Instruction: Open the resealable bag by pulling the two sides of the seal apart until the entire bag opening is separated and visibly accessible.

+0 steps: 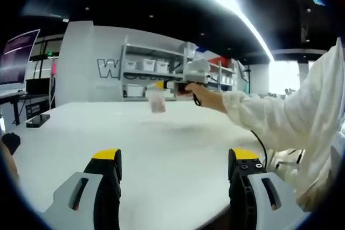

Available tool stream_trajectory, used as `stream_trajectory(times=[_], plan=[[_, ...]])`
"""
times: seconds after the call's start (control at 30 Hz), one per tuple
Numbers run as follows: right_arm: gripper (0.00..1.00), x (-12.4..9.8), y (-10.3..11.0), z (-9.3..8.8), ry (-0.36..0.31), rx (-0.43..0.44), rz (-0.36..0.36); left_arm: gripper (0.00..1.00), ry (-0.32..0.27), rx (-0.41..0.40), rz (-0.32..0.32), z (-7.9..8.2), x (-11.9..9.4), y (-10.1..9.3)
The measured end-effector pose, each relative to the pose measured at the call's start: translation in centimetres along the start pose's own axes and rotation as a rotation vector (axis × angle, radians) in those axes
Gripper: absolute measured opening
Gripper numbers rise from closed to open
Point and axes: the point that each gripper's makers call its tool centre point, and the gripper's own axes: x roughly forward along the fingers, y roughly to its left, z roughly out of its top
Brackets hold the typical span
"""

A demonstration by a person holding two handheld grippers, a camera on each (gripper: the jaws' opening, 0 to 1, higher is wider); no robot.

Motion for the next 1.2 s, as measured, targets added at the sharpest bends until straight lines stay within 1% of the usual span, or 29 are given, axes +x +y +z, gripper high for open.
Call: stream_trajectory(times=[0.47,0.67,0.87,1.2], plan=[[0.00,-1.1,0.6,0.4,0.002,-0.010,0.029,0.79,0.009,-0.003,-0.006,-0.3,-0.2,0.2],[0.00,-1.3,1.0,0.3,0.004,0.008,0.041,0.79,0.010,-0.002,-0.006,-0.4,-0.2,0.3],[0.00,-2.2,1.7,0.3,0.005,-0.001,0.065,0.79,0.012,-0.008,-0.002,-0.6,-0.3,0.4],[0.00,-3.8,1.5,0.3,0.002,-0.007,0.088,0.79,0.016,-0.009,-0.008,-0.7,0.3,-0.1]])
